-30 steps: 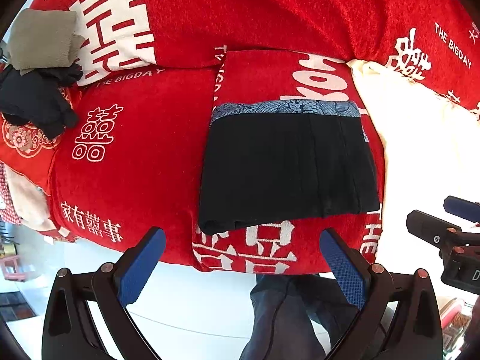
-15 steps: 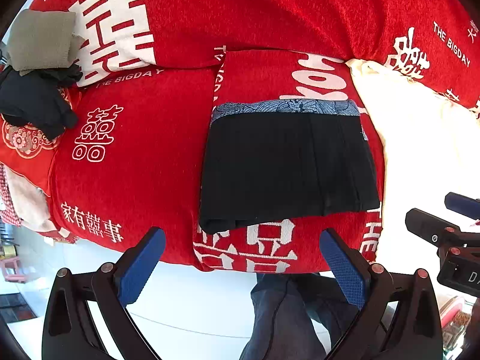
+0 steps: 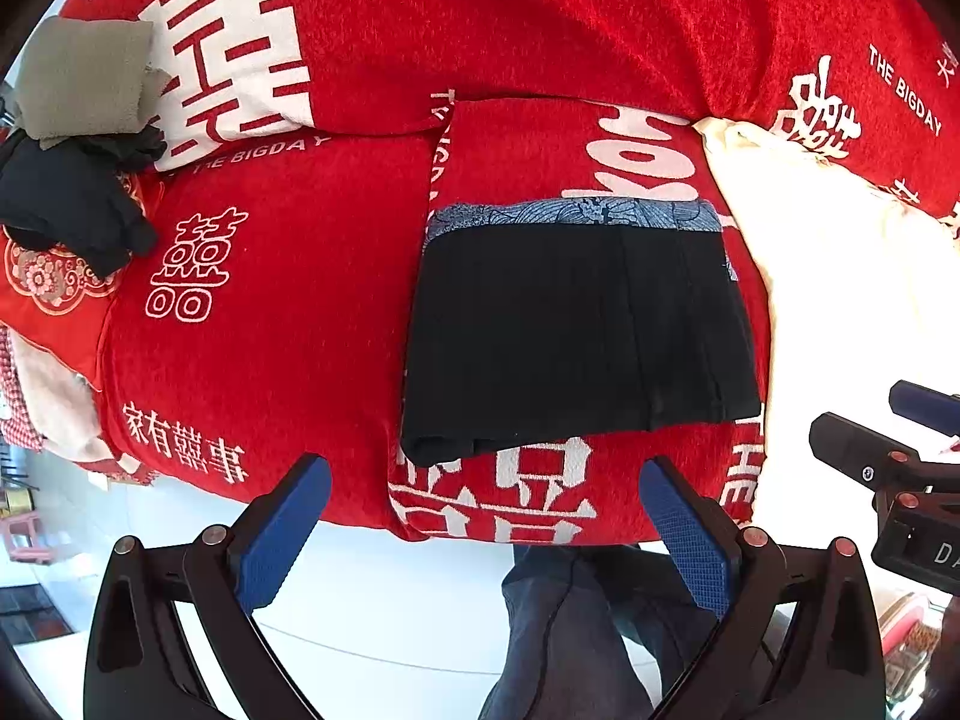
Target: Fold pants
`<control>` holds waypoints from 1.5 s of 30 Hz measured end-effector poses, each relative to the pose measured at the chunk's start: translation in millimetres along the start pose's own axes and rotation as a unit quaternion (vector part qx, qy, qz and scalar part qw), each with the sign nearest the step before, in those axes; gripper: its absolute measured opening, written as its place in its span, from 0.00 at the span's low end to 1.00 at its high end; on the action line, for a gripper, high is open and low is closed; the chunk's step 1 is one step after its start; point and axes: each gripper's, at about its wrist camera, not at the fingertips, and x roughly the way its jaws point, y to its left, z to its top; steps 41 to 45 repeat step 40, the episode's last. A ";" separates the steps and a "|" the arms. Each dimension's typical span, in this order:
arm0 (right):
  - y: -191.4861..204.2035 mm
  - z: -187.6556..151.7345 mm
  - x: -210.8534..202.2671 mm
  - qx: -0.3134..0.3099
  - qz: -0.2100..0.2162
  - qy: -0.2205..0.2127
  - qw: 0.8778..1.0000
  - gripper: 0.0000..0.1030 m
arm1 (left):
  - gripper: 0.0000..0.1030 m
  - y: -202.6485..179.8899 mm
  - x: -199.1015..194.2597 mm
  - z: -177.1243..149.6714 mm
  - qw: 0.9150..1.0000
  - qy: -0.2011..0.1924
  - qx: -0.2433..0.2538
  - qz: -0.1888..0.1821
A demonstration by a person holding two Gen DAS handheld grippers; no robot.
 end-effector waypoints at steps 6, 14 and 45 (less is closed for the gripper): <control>0.9 1.4 0.1 -0.002 0.000 0.000 1.000 0.86 | 1.00 -0.7 0.3 1.2 1.000 -0.002 0.004 0.004; 1.9 1.5 1.0 -0.002 0.000 0.001 1.000 0.86 | 1.00 -1.9 0.3 2.8 1.000 -0.003 0.011 0.002; 0.9 5.1 7.2 -0.006 -0.001 0.005 1.000 0.86 | 1.00 -4.1 0.8 7.1 1.000 -0.004 0.018 -0.008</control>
